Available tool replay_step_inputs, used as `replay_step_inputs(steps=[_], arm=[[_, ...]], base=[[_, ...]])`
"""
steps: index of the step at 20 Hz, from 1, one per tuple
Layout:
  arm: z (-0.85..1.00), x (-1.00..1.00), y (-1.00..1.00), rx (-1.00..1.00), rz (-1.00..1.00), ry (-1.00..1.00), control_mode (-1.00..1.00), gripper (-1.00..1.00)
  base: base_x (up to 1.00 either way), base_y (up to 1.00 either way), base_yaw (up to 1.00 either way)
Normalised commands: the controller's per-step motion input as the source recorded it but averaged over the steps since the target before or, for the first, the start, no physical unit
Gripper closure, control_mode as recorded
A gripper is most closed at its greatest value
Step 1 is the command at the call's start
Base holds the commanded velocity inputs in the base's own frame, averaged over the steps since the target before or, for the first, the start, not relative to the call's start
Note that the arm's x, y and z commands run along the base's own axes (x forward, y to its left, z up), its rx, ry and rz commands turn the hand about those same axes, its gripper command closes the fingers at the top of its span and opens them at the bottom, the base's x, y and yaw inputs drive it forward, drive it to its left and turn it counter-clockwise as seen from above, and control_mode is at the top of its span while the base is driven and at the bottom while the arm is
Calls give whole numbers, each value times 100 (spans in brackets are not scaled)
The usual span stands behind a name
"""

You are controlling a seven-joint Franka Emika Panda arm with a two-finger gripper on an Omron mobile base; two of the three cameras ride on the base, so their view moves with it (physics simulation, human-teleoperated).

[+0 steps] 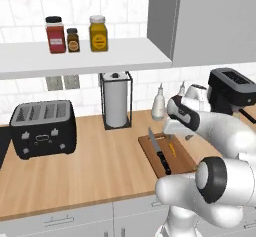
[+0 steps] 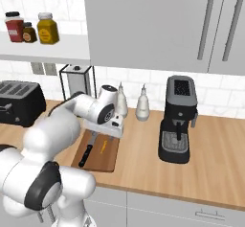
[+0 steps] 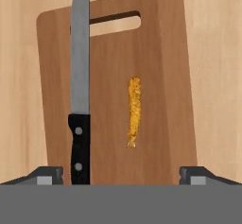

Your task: Pick up the knife from the drawer and place it on the cutting board. Then place the meat from the plate to the cutting board.

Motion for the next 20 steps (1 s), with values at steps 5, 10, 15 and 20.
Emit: replay_step_inputs(steps=[5, 10, 15, 20], arm=[[64, -83, 0, 0, 5, 0, -100, -100], [40, -78, 11, 0, 5, -2, -100, -100], [26, -67, 20, -5, 1, -3, -100, -100], [22, -36, 10, 0, 2, -13, -100, -100]], base=[[0, 0, 0], [0, 0, 0], [0, 0, 0], [0, 0, 0]])
